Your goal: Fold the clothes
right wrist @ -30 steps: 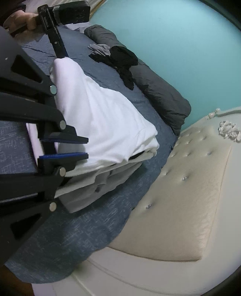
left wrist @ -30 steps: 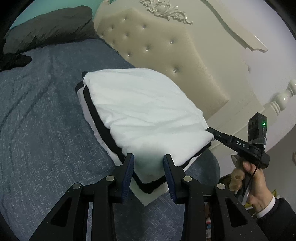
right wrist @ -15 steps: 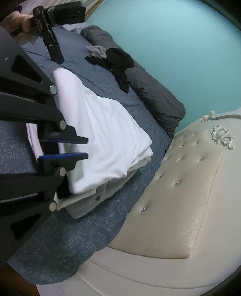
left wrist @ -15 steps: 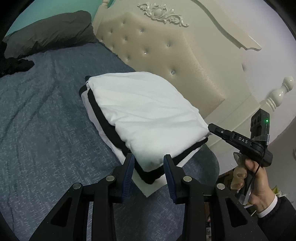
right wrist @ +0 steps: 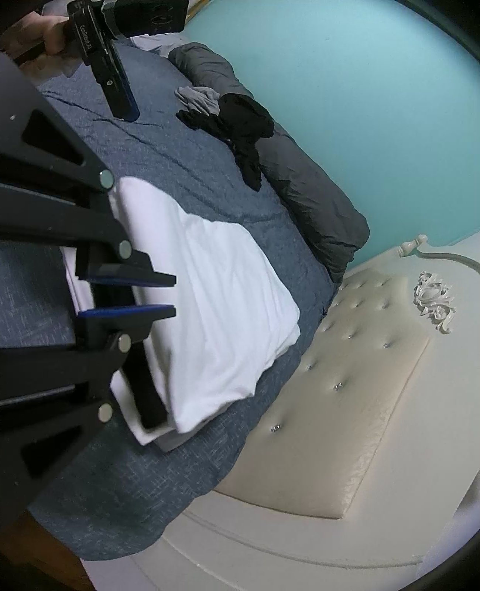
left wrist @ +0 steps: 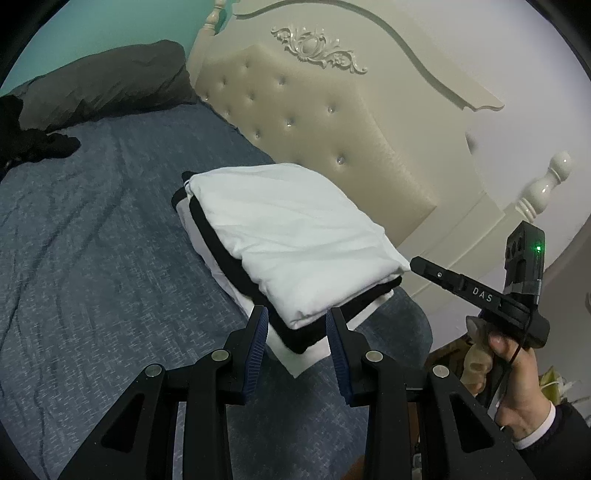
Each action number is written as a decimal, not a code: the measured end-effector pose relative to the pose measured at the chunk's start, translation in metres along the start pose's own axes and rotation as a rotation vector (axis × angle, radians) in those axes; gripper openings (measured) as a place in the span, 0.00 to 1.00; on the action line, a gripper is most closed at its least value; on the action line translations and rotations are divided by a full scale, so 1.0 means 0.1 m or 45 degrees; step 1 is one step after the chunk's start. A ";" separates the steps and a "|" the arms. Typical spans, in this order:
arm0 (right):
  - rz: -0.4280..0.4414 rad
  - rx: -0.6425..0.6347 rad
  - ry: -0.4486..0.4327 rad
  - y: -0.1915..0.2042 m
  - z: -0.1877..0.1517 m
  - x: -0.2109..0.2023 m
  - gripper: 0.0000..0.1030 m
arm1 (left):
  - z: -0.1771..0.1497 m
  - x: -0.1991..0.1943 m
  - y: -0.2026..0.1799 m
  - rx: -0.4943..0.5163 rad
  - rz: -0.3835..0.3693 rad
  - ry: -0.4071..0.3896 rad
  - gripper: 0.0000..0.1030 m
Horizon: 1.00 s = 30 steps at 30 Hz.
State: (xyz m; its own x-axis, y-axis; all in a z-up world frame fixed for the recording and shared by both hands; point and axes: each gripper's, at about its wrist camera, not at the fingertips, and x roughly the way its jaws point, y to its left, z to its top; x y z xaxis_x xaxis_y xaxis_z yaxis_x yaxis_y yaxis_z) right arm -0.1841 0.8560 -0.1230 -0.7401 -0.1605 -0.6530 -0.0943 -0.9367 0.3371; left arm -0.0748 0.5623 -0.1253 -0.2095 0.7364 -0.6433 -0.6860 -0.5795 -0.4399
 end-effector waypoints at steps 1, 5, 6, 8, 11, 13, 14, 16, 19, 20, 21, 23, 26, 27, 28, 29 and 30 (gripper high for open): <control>-0.002 0.002 -0.002 0.03 -0.01 -0.02 0.08 | 0.00 -0.03 -0.01 0.003 0.002 -0.005 0.35; -0.007 0.012 -0.009 0.13 -0.06 -0.12 0.08 | -0.01 -0.17 -0.03 0.015 0.008 -0.022 0.35; -0.012 0.015 -0.013 0.16 -0.07 -0.14 0.08 | -0.01 -0.21 -0.04 0.018 0.010 -0.026 0.35; -0.016 0.018 -0.021 0.21 -0.09 -0.21 0.08 | -0.01 -0.27 -0.05 0.023 0.014 -0.035 0.35; -0.022 0.012 -0.033 0.31 -0.13 -0.31 0.08 | -0.02 -0.36 -0.09 0.037 0.017 -0.046 0.35; -0.027 0.006 -0.042 0.37 -0.15 -0.38 0.08 | -0.04 -0.42 -0.11 0.048 0.019 -0.053 0.35; -0.030 -0.001 -0.049 0.40 -0.16 -0.42 0.08 | -0.05 -0.45 -0.12 0.055 0.020 -0.056 0.35; -0.025 -0.007 -0.059 0.46 -0.19 -0.48 0.08 | -0.07 -0.50 -0.14 0.064 0.023 -0.062 0.35; -0.019 -0.004 -0.067 0.54 -0.23 -0.58 0.08 | -0.10 -0.57 -0.17 0.074 0.025 -0.068 0.35; -0.019 -0.005 -0.069 0.57 -0.25 -0.61 0.08 | -0.11 -0.59 -0.17 0.078 0.025 -0.071 0.35; -0.019 -0.007 -0.073 0.59 -0.27 -0.65 0.08 | -0.12 -0.62 -0.18 0.083 0.025 -0.073 0.35; -0.017 -0.008 -0.080 0.65 -0.31 -0.72 0.08 | -0.15 -0.67 -0.20 0.093 0.026 -0.076 0.35; -0.026 -0.016 -0.092 0.73 -0.37 -0.83 0.08 | -0.18 -0.75 -0.21 0.102 0.031 -0.084 0.35; -0.034 -0.026 -0.097 0.76 -0.39 -0.86 0.08 | -0.19 -0.78 -0.21 0.104 0.031 -0.087 0.35; -0.041 -0.036 -0.102 0.79 -0.42 -0.90 0.08 | -0.20 -0.81 -0.22 0.107 0.032 -0.091 0.35; -0.049 -0.046 -0.106 0.83 -0.44 -0.93 0.08 | -0.21 -0.85 -0.22 0.109 0.033 -0.095 0.35; -0.052 -0.049 -0.109 0.85 -0.46 -0.96 0.08 | -0.22 -0.88 -0.23 0.112 0.035 -0.099 0.35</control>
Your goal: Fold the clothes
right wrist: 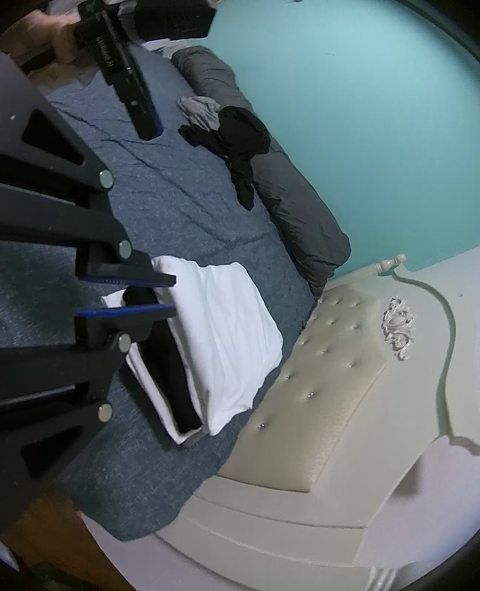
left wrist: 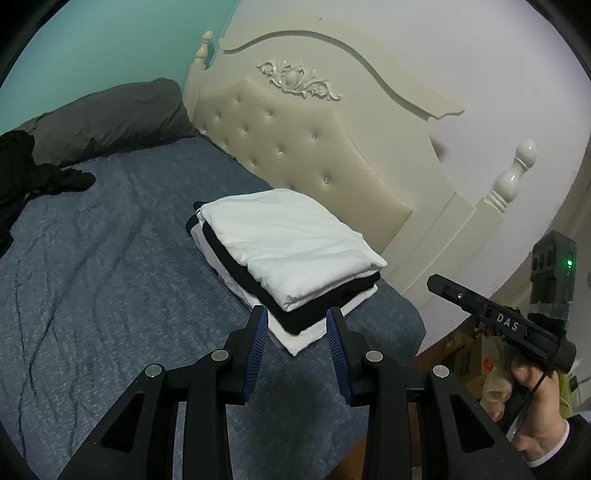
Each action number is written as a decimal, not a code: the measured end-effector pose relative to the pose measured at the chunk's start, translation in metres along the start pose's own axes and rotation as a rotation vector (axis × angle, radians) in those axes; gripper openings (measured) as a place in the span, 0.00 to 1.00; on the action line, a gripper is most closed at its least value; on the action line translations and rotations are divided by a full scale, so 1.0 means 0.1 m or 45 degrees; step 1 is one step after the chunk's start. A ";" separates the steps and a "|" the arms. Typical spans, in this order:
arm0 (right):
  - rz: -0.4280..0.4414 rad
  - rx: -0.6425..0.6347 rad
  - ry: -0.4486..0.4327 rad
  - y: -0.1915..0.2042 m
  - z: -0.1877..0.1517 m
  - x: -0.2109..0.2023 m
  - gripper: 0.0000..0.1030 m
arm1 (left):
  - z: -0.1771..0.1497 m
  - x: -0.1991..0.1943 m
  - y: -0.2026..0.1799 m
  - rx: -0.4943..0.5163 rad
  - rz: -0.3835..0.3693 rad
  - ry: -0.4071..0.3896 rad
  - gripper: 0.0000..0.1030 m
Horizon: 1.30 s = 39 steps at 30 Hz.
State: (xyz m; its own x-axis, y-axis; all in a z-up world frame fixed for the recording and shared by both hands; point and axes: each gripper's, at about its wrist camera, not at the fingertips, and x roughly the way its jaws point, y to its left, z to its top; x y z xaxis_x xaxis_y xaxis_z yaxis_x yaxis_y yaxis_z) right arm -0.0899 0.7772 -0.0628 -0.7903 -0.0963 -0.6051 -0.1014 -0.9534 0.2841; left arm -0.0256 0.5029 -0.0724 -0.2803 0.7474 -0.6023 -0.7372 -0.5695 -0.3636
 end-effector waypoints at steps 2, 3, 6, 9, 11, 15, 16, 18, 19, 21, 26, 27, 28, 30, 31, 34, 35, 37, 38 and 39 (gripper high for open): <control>0.002 0.011 -0.002 0.03 -0.04 -0.07 0.08 | -0.01 -0.07 -0.01 0.011 0.005 -0.009 0.35; 0.002 0.013 -0.003 0.05 -0.06 -0.10 0.08 | -0.02 -0.10 -0.02 0.017 0.006 -0.013 0.35; -0.004 0.006 -0.009 0.12 -0.12 -0.21 0.08 | -0.04 -0.19 -0.06 0.037 0.009 -0.022 0.35; -0.011 0.003 -0.022 0.18 -0.18 -0.31 0.08 | -0.08 -0.27 -0.09 0.057 0.011 -0.027 0.35; -0.012 0.011 -0.028 0.21 -0.22 -0.38 0.08 | -0.11 -0.33 -0.11 0.070 0.013 -0.030 0.35; -0.010 0.028 -0.039 0.25 -0.30 -0.50 0.09 | -0.17 -0.44 -0.14 0.092 0.012 -0.035 0.35; -0.010 0.031 -0.041 0.27 -0.32 -0.53 0.09 | -0.19 -0.47 -0.15 0.099 0.014 -0.037 0.35; -0.010 0.035 -0.047 0.31 -0.36 -0.59 0.09 | -0.22 -0.53 -0.17 0.113 0.018 -0.042 0.35; -0.010 0.035 -0.049 0.33 -0.38 -0.61 0.09 | -0.23 -0.57 -0.17 0.119 0.019 -0.045 0.35; -0.012 0.029 -0.055 0.37 -0.41 -0.67 0.09 | -0.26 -0.63 -0.18 0.127 0.023 -0.051 0.35; -0.014 0.008 -0.073 0.50 -0.49 -0.80 0.09 | -0.34 -0.76 -0.19 0.146 0.031 -0.056 0.35; -0.013 0.005 -0.076 0.53 -0.51 -0.83 0.09 | -0.36 -0.78 -0.20 0.150 0.032 -0.057 0.35; -0.009 0.002 -0.079 0.55 -0.53 -0.85 0.09 | -0.38 -0.81 -0.20 0.155 0.034 -0.060 0.35; -0.006 0.000 -0.078 0.59 -0.57 -0.88 0.09 | -0.41 -0.85 -0.21 0.163 0.038 -0.062 0.35; -0.005 -0.001 -0.078 0.61 -0.59 -0.90 0.09 | -0.43 -0.87 -0.22 0.167 0.040 -0.061 0.35; -0.004 -0.001 -0.078 0.64 -0.66 -0.94 0.09 | -0.48 -0.93 -0.23 0.174 0.042 -0.060 0.35; -0.006 0.001 -0.079 0.65 -0.68 -0.95 0.09 | -0.50 -0.95 -0.23 0.175 0.042 -0.061 0.35; -0.011 0.006 -0.080 0.66 -0.73 -0.98 0.09 | -0.53 -0.99 -0.24 0.180 0.043 -0.063 0.35; -0.013 0.008 -0.080 0.67 -0.75 -0.99 0.09 | -0.54 -1.00 -0.24 0.183 0.044 -0.063 0.35; -0.014 0.011 -0.080 0.67 -0.77 -1.00 0.09 | -0.56 -1.01 -0.25 0.186 0.043 -0.063 0.35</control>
State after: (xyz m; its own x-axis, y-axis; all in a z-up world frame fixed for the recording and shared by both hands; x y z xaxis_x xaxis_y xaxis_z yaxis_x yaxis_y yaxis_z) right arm 0.0288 0.7008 -0.0406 -0.8256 -0.0671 -0.5602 -0.1153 -0.9519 0.2840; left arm 0.0556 0.4220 -0.0421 -0.3338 0.7465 -0.5756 -0.8073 -0.5416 -0.2343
